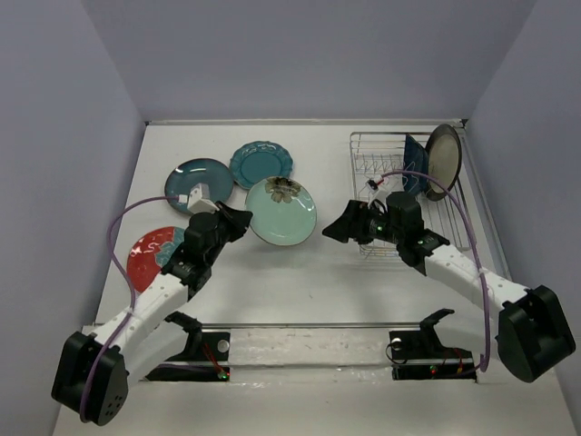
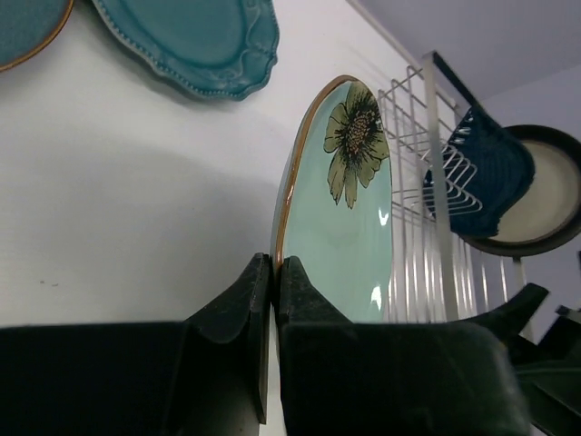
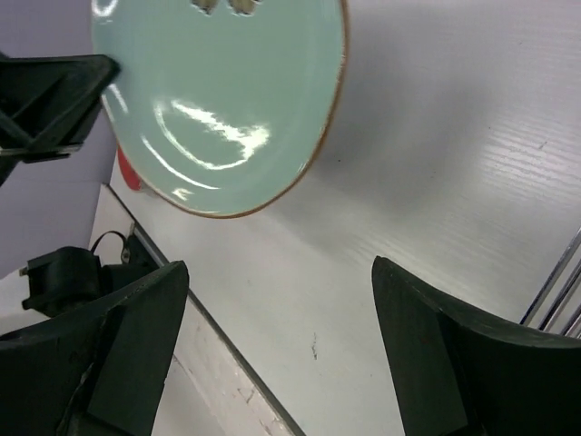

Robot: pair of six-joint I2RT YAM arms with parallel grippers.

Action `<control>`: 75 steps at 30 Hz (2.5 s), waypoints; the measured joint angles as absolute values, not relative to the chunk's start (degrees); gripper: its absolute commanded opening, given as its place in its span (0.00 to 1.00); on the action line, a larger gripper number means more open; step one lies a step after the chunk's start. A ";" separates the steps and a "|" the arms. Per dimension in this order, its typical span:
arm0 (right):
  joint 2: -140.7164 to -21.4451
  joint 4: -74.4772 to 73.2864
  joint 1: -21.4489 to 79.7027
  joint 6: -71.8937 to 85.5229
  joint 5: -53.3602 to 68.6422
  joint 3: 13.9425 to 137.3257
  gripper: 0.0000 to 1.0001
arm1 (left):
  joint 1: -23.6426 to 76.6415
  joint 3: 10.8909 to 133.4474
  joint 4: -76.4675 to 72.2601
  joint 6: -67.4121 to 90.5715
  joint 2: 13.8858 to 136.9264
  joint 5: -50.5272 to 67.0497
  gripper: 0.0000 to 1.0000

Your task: Load the plates into the dish rack

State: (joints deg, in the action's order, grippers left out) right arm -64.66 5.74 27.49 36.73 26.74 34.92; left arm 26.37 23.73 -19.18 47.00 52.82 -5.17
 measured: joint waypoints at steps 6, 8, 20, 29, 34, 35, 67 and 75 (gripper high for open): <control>-69.41 10.02 28.05 38.06 26.59 35.99 0.90 | 25.28 23.73 -17.43 47.03 45.91 -1.39 0.06; -70.24 11.46 28.32 38.50 27.62 35.99 0.91 | 25.30 23.73 -16.73 47.09 45.19 1.21 0.06; -74.83 19.51 28.97 42.26 31.99 35.83 0.22 | 25.39 23.83 -14.35 48.34 41.43 11.92 0.08; -68.88 24.12 28.67 46.02 32.67 34.63 0.07 | 24.56 26.70 -14.02 47.16 42.33 14.90 0.79; -60.47 16.19 29.36 42.30 24.43 34.79 0.07 | 25.08 35.44 -9.89 43.22 42.26 13.54 0.99; -58.11 13.54 29.45 40.93 21.50 35.11 0.07 | 25.08 37.08 -9.06 42.24 42.11 12.99 0.99; -72.95 -15.75 15.07 -0.89 -43.51 67.16 0.07 | 25.08 40.93 7.77 18.68 31.59 1.34 0.98; -79.22 -15.33 12.49 0.86 -36.45 68.45 0.07 | 25.08 40.88 7.75 18.41 30.85 1.45 0.98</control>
